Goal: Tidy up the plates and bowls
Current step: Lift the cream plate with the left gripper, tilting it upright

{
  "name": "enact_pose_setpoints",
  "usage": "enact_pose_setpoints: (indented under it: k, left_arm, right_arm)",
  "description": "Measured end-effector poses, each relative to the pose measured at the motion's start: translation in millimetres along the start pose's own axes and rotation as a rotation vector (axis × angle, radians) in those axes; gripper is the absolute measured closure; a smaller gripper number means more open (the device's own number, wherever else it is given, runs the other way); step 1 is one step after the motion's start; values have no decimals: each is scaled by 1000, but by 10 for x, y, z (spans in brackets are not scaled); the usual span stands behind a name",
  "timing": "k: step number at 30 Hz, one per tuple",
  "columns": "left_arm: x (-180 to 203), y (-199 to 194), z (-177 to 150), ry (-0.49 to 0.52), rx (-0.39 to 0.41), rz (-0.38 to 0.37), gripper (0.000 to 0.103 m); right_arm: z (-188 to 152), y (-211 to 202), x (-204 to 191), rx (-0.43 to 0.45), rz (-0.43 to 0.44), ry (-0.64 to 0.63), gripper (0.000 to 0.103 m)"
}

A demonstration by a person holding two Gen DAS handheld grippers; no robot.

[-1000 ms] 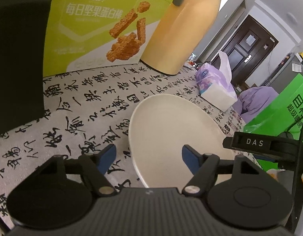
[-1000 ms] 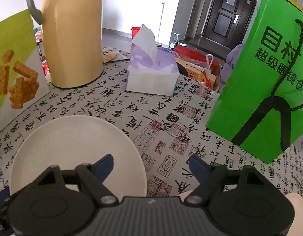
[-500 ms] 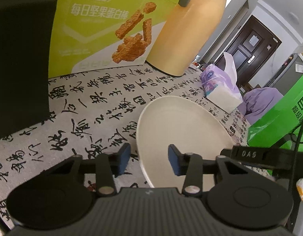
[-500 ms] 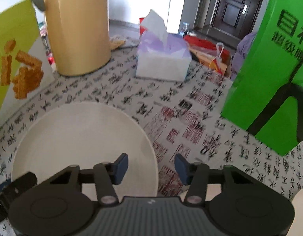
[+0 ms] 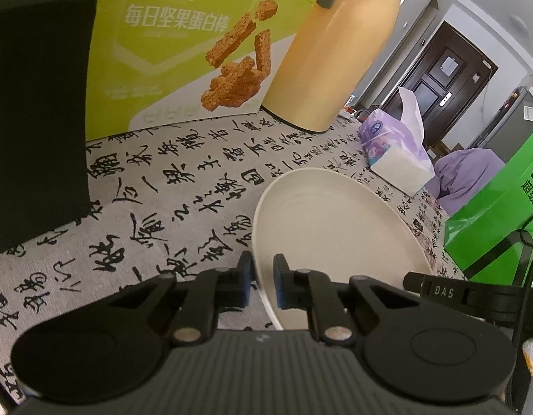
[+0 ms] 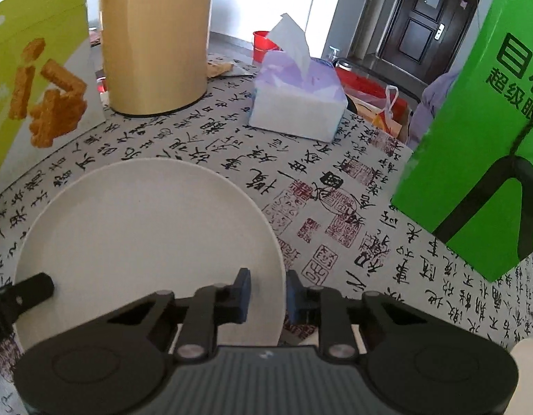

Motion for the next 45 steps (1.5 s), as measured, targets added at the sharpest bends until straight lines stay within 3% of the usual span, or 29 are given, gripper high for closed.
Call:
enact_pose_setpoints:
  k: [11,35,40,45]
  left_arm:
    - [18,-2,8,7,-3,3,89]
    - [-33,-8,11,-13,-7,-11,89]
    - [-52,-6,13,-23,-8,-22,89]
    - [-72,-1,24,-32,-10,-32,89]
  right_arm:
    - [-5,-47,-55,19,-46,-51,88]
    - [-31,-36,154,21,94,58,93]
    - [-25,20,137,14,124,55,86]
    - [6,38,115,24,123,42,87]
Point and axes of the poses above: each gripper's, at about its wrist camera, not at the fingertips, and y roughly the way its jaws point, x to its right, z to its top, the point moved 3 cm from there along y, roughly the way its jaws point, and after that the axes turned 3 degrees about -x, right-handed, at the moved point
